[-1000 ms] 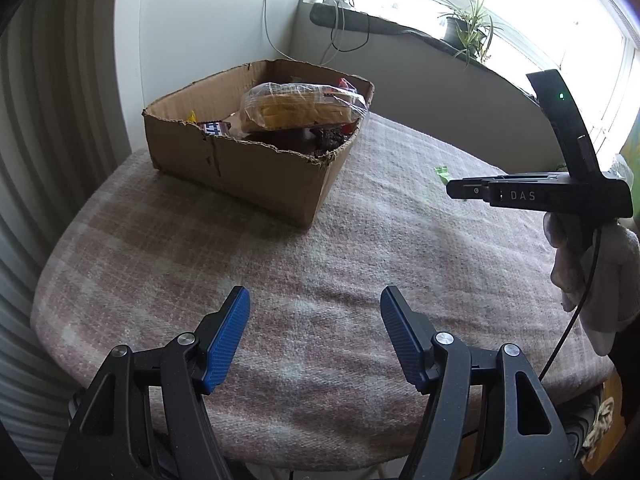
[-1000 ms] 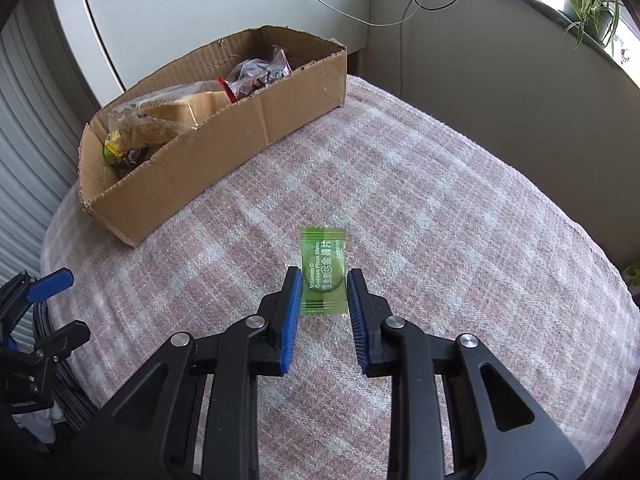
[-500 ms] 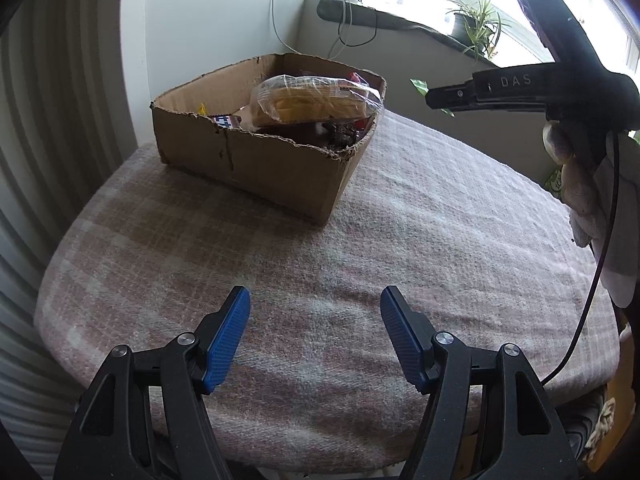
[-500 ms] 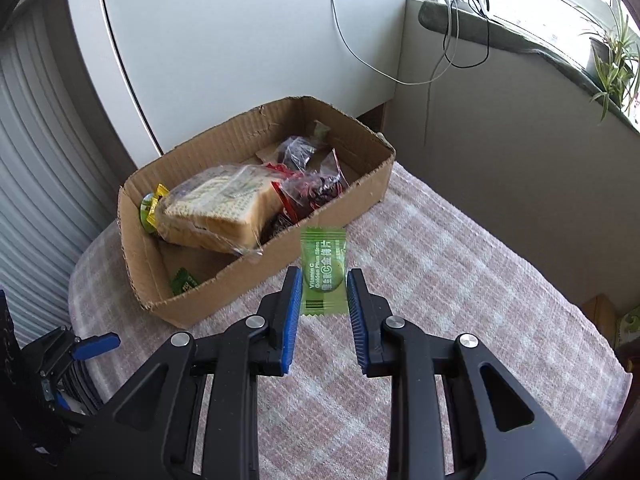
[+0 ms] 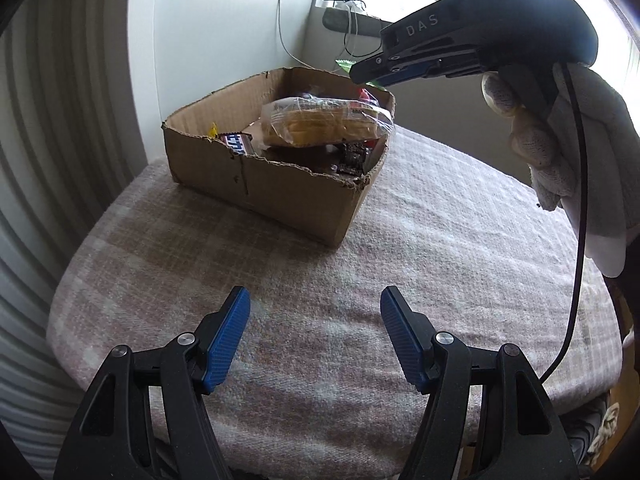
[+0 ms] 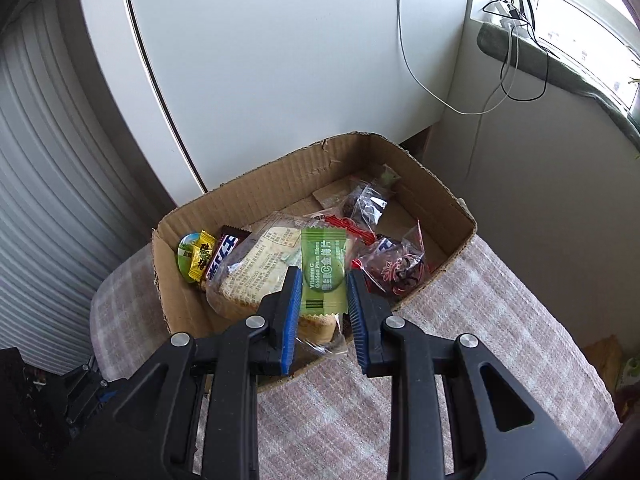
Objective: Organize snacks
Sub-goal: 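Carry the green candy packet over the box with the right tool, then open the right tool to drop the green packet into the box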
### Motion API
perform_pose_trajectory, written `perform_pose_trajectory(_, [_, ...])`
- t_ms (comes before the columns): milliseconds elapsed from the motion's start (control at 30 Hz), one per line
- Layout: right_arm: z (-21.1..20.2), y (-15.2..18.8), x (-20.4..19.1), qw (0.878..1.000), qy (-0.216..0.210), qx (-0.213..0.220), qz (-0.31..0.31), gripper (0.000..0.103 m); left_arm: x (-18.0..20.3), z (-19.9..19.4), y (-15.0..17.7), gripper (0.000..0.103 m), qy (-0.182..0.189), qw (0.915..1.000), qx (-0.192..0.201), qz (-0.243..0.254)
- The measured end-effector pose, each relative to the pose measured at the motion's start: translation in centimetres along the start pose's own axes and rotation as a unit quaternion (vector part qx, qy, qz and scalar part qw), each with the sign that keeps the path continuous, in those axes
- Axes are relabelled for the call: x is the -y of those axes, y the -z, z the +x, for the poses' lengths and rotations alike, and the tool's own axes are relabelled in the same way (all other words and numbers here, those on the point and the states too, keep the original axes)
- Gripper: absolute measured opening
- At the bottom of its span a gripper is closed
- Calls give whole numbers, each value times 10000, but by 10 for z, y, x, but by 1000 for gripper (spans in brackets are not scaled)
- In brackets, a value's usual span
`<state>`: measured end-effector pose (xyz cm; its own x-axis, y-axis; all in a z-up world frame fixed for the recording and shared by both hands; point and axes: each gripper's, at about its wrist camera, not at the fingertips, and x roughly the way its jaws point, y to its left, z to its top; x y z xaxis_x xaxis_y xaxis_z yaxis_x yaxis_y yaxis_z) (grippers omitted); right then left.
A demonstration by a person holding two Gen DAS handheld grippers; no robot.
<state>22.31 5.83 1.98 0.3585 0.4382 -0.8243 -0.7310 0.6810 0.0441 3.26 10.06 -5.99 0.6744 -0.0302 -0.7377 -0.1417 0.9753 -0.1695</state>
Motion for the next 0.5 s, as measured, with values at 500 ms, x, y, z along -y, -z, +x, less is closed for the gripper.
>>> perform_pose_trajectory(500, [25,-8,0,9999,-62,-157,-1,24,-8,-12,-31,68,-135,9988,472,-42])
